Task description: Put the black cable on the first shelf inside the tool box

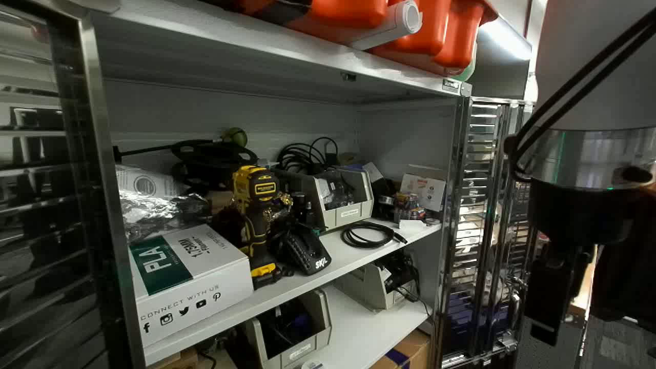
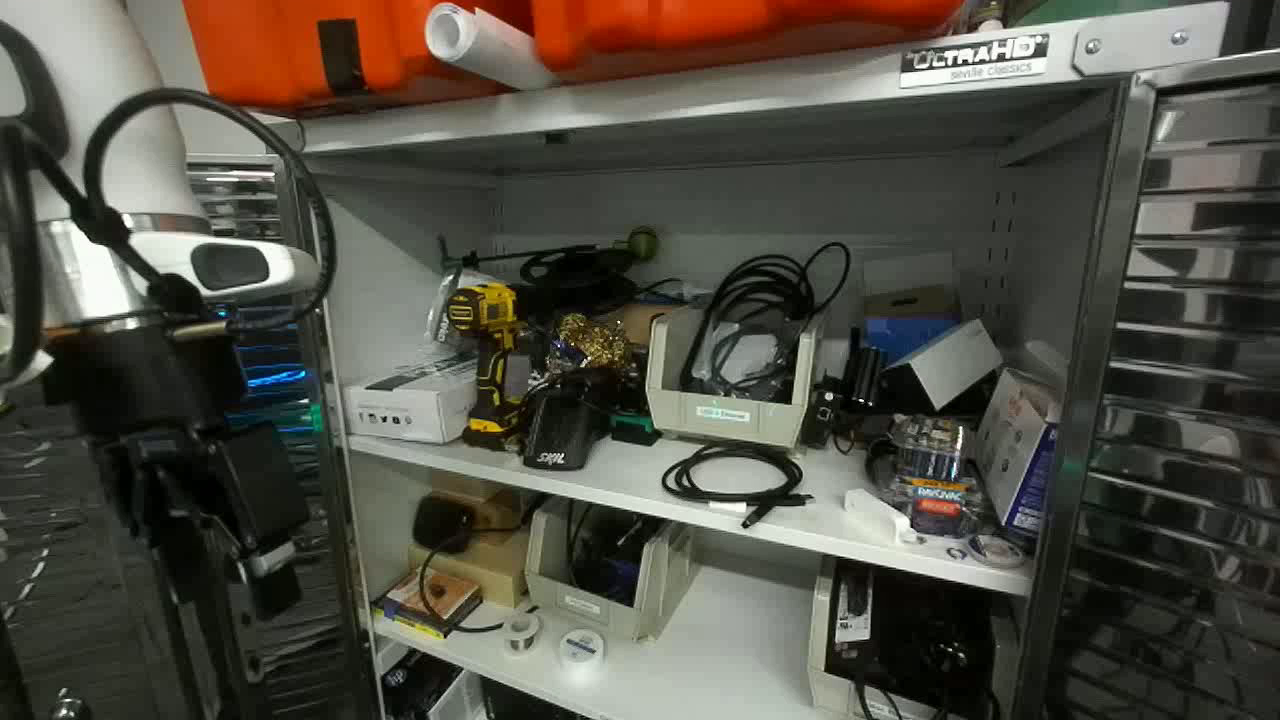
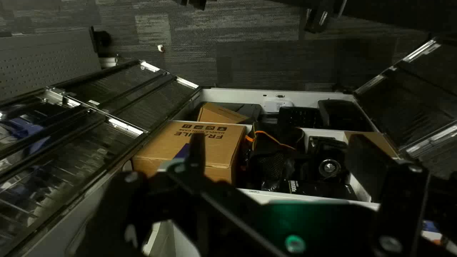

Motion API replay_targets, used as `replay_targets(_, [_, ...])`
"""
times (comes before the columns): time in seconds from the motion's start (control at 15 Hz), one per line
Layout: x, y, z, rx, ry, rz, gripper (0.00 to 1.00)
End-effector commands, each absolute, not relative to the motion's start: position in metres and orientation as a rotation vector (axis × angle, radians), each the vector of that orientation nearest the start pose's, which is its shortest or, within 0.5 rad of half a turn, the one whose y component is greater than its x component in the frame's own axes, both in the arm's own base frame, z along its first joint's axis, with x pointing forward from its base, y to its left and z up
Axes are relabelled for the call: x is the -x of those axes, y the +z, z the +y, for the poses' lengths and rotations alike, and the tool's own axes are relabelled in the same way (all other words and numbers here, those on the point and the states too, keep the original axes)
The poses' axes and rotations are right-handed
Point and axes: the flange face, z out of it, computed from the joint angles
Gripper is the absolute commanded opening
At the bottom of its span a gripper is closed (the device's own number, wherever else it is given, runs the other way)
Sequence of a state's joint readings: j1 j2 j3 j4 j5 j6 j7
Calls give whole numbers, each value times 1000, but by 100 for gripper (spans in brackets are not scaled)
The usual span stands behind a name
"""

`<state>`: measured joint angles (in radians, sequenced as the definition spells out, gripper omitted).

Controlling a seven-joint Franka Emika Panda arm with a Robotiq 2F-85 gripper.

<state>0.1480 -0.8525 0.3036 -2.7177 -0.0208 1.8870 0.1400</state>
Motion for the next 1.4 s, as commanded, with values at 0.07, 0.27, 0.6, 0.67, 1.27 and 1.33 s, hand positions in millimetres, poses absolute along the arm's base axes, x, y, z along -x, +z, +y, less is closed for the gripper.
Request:
replay_targets(0.07, [-274, 458, 129, 3359, -107, -367, 100])
replay_targets(0.27, [-274, 460, 130, 3358, -112, -367, 100])
replay_targets(0.6, [-274, 460, 130, 3358, -112, -367, 100])
replay_targets(0.67, [-274, 460, 130, 3358, -112, -367, 100])
replay_targets(1.27, [-275, 456, 128, 3359, -119, -368, 100])
replay_targets(1.33, [-279, 452, 126, 3356, -119, -368, 100])
